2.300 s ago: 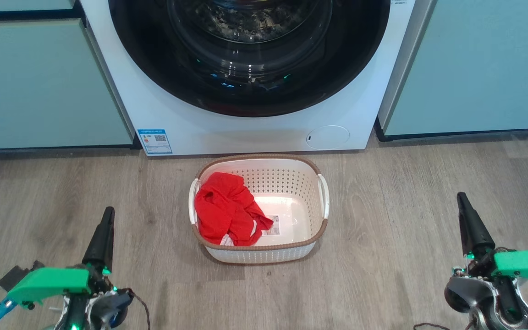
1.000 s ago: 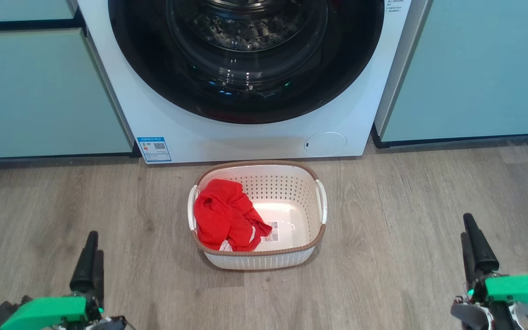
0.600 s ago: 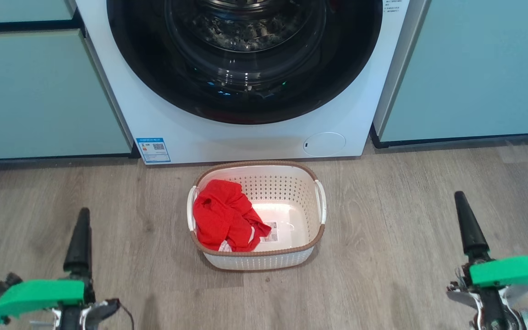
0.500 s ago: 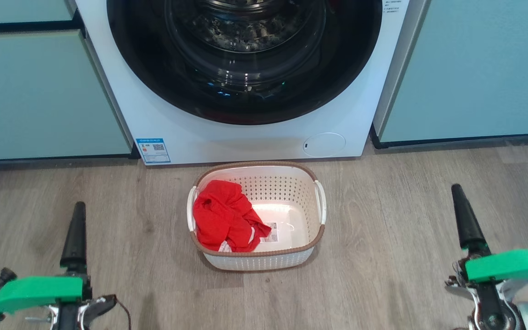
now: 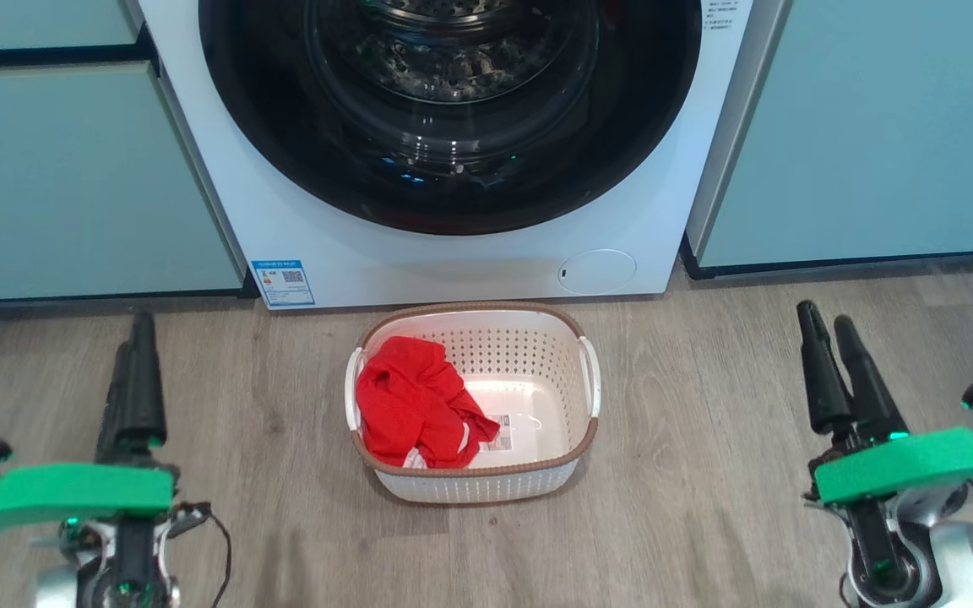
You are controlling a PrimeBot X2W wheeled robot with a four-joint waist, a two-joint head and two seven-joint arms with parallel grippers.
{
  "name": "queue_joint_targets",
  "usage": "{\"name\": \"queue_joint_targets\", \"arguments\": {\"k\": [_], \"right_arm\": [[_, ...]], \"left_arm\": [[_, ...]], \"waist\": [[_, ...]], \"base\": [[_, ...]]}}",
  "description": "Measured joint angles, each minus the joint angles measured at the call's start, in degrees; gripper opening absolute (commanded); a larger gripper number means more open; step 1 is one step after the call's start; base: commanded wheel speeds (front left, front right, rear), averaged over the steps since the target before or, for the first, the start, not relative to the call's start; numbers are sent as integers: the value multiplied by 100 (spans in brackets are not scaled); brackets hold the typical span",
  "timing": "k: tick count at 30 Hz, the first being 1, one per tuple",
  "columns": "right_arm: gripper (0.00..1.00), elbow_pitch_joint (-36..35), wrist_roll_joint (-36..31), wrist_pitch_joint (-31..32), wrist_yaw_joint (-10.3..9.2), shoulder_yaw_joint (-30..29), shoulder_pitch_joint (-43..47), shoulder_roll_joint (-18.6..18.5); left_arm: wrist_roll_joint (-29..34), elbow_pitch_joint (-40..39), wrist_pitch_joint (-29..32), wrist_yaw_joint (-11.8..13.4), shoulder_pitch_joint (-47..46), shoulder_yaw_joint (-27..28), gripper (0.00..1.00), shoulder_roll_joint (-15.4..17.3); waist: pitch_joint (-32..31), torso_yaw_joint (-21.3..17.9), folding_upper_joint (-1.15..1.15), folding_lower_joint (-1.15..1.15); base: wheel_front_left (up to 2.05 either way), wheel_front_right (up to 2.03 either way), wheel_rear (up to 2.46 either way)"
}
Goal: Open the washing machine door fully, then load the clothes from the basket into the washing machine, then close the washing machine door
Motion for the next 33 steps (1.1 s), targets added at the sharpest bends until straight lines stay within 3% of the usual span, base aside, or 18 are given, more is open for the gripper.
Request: {"name": "queue_joint_targets", "arguments": {"k": [9, 23, 29, 33], "right_arm": [[100, -325, -973, -183, 0, 194, -25, -21], [100, -411, -2124, -403, 0, 350, -36, -64], [100, -248, -2596, -494, 0, 461, -16, -57], [100, -162, -2795, -561, 0, 453, -14, -57]], "left_arm": [[1072, -466, -145, 354, 2, -476, 100, 3], [2738, -599, -355, 532, 27, -1343, 100, 32], [3409, -612, -458, 915, 28, -1853, 100, 352], [3717, -514, -538, 1316, 29, -2293, 100, 564]], "waist": [[-30, -13, 0, 0], [-106, -47, 0, 0], [-117, -98, 0, 0], [-134, -133, 0, 0]], "base": [[0, 0, 0], [0, 0, 0], [0, 0, 0], [0, 0, 0]]}}
